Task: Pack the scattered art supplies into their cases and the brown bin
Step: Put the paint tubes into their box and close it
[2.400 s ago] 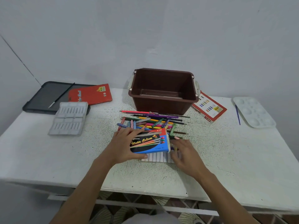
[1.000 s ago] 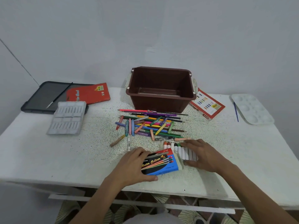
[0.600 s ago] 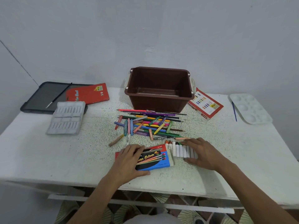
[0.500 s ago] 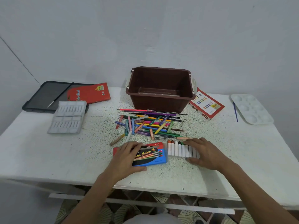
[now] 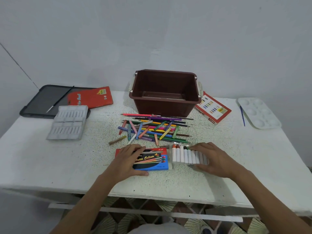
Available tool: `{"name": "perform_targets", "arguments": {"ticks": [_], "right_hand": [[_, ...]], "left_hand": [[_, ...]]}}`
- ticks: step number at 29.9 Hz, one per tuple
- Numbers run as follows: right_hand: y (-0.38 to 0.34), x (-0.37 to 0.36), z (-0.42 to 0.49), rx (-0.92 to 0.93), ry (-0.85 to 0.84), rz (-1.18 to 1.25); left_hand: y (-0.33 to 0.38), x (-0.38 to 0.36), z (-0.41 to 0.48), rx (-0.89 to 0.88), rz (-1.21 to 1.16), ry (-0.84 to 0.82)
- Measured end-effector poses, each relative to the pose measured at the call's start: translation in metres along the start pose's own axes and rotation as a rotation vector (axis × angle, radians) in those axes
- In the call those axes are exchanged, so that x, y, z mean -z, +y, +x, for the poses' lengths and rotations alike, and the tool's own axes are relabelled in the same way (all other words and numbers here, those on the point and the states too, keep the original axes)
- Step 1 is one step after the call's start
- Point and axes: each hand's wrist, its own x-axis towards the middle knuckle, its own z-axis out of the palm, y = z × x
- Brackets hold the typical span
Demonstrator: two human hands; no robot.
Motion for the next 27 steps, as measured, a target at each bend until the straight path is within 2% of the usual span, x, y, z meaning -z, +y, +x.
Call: {"name": "perform_targets", "arguments": {"ticks": [8, 27], "right_hand": [[0.005, -0.018, -0.007, 0.045, -0.098, -0.091], [-0.007, -0.023, -0.001, 0.037, -0.066, -0.165]], "left_hand": [[-0.003, -0.001, -0.007, -0.055, -0.048, 0.035], [-0.001, 0.001, -0.006, -0.077, -0.062, 0.046]]}}
